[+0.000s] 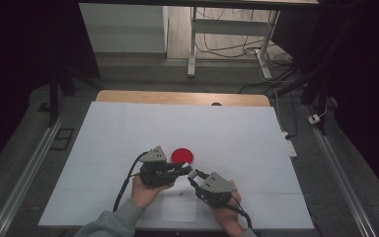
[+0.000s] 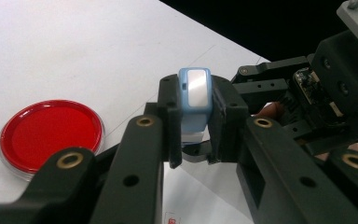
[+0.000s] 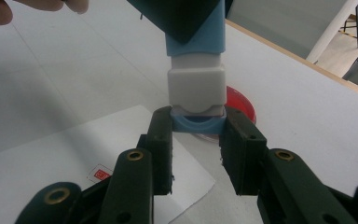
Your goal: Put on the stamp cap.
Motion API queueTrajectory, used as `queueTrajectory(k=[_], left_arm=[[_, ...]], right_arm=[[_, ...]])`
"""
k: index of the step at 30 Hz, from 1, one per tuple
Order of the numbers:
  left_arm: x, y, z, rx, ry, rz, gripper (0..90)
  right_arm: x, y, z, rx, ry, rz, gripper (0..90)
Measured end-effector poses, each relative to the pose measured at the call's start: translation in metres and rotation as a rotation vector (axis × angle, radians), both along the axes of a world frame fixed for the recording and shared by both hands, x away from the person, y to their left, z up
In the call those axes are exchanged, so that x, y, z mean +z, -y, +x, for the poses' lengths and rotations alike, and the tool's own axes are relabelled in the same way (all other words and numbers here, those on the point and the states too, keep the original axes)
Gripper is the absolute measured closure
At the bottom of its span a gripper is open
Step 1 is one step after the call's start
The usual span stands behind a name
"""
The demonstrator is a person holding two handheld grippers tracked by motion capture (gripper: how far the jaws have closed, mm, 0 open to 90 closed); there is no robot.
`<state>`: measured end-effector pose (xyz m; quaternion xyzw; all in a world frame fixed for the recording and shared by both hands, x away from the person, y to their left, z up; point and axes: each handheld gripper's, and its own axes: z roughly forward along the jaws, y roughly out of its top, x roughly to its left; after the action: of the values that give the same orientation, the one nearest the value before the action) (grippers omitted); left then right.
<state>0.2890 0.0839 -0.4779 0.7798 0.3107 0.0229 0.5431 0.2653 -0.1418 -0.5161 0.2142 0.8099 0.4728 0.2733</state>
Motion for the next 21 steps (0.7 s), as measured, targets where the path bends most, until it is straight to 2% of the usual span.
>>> queueTrajectory(k=[14,21], left_arm=[[-0.0013,0.0016,-0.0020,0.028,-0.006,-0.007,76.1],[-0.0027,0.0034,-0.0029,0.031,-0.005,-0.004,76.2]], right_arm=[[-0.0010,0.0000,0.0004,-0.009,-0.002,0.002,65.2],[-0.0007,-0.0007,-0.0010,-0.016,0.016,-0.014,65.3]])
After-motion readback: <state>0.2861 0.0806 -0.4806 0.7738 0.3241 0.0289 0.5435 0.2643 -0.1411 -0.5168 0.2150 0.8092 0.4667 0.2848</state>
